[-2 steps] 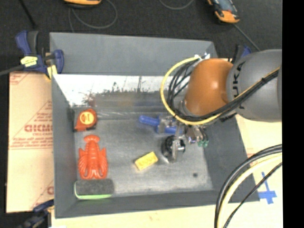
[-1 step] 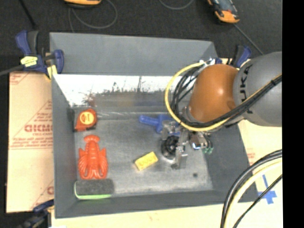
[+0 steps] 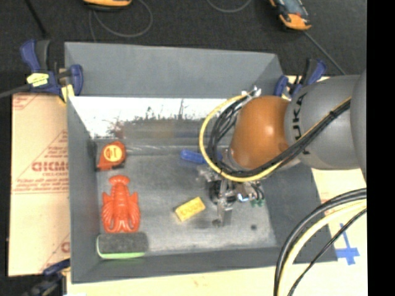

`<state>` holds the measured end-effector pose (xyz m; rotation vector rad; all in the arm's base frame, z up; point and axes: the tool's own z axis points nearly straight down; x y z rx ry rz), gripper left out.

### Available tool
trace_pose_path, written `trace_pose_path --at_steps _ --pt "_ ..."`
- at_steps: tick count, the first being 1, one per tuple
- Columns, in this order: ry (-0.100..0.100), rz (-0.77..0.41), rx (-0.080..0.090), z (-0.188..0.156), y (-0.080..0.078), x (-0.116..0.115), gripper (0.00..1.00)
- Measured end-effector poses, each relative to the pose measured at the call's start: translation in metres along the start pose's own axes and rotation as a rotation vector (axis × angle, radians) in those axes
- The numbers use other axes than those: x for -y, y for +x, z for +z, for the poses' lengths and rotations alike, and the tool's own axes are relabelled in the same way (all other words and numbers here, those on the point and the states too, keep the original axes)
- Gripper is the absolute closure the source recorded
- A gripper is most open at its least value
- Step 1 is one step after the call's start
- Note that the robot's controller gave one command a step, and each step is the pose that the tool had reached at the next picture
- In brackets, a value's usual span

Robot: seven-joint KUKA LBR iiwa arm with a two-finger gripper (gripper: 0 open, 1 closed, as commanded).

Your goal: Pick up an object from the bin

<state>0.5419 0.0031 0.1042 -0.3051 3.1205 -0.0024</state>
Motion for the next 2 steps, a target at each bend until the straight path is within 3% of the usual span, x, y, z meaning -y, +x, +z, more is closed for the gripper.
trace_pose_path --at_steps 1,2 --pt "-0.003 0.019 -0.003 0.03 0.015 -0.014 0.0" --pt "-0.003 0.023 -0.004 0.034 0.027 -0.043 1.0"
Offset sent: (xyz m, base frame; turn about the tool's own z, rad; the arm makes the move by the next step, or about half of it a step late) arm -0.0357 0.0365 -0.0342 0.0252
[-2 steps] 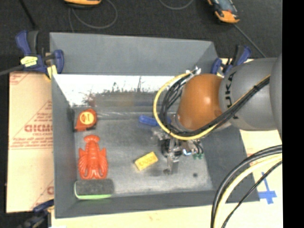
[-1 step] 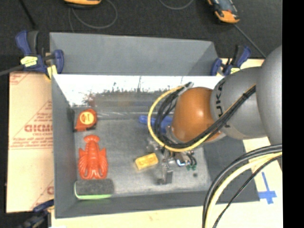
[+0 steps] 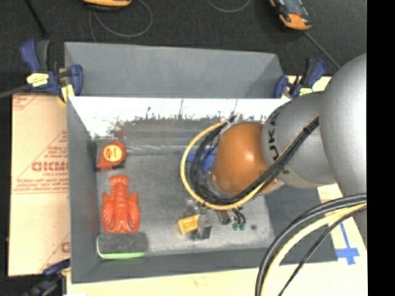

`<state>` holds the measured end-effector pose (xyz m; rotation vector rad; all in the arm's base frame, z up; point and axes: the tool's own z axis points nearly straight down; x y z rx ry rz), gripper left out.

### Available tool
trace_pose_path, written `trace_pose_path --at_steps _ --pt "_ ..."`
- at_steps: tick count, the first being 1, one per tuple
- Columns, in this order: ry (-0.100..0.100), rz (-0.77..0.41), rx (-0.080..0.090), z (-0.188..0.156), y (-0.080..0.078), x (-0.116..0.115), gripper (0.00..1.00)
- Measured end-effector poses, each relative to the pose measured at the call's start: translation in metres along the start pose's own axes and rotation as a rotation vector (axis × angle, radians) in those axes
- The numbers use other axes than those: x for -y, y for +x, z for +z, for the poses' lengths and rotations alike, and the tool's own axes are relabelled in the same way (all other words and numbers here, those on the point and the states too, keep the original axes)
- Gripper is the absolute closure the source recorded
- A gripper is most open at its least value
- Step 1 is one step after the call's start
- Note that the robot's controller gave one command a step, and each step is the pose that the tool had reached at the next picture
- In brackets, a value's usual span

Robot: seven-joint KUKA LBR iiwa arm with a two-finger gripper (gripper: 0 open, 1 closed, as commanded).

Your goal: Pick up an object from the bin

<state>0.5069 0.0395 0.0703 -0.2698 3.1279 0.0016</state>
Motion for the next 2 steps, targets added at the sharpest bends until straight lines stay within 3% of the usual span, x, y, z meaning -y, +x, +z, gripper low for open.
trace_pose_path --at_steps 1,2 --pt "0.0 0.0 0.0 0.0 0.0 0.0 1.0" --pt "0.002 -0.004 0.001 -0.132 -0.021 0.031 1.0"
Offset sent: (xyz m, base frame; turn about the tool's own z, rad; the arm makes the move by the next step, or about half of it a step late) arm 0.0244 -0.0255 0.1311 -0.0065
